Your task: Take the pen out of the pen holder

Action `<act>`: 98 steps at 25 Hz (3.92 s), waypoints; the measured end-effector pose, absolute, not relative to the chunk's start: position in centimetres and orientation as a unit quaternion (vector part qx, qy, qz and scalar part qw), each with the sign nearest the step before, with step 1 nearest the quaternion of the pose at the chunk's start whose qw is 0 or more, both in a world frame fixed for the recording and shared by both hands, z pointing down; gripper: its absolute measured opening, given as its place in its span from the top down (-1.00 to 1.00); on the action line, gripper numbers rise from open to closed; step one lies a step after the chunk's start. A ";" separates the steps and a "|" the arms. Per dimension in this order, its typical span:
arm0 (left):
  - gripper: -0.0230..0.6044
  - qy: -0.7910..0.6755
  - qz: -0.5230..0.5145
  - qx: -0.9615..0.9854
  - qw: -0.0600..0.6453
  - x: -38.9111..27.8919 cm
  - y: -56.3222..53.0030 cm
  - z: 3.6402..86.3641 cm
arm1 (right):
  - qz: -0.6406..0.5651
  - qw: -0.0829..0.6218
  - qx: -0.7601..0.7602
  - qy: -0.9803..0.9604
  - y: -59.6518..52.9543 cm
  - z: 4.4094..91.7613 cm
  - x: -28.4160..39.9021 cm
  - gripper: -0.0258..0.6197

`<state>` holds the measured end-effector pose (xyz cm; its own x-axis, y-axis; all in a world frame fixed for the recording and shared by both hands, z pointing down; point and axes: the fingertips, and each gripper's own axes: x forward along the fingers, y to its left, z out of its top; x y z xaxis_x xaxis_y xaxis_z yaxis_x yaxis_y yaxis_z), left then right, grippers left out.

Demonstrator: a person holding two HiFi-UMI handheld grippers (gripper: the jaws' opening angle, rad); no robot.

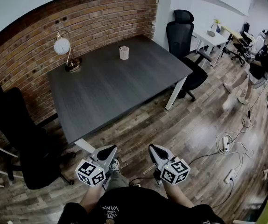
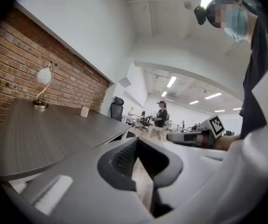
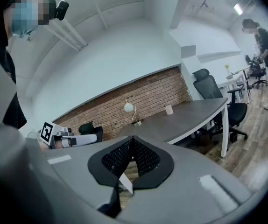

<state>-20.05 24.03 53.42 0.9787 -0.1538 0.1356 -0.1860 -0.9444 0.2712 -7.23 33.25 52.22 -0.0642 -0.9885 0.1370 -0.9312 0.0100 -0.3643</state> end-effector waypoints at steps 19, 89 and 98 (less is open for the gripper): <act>0.76 -0.093 0.056 0.982 0.157 -18.1 22.2 54.0 | -0.190 0.125 -0.671 0.705 30.9 52.1 -5.3 0.72; 0.76 -0.276 0.020 0.942 0.191 4.5 -20.0 53.3 | -0.165 0.027 -0.557 0.813 -23.4 48.9 25.2 0.66; 0.76 -0.335 0.015 0.920 0.204 5.2 -20.1 54.2 | -0.143 -0.013 -0.533 0.834 -29.3 48.5 27.2 0.66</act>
<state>5.24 -20.14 54.17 0.7745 -0.6109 0.1641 -0.6230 -0.6918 0.3650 27.25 -29.27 48.54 -0.4315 -0.8853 0.1734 -0.8925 0.3910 -0.2249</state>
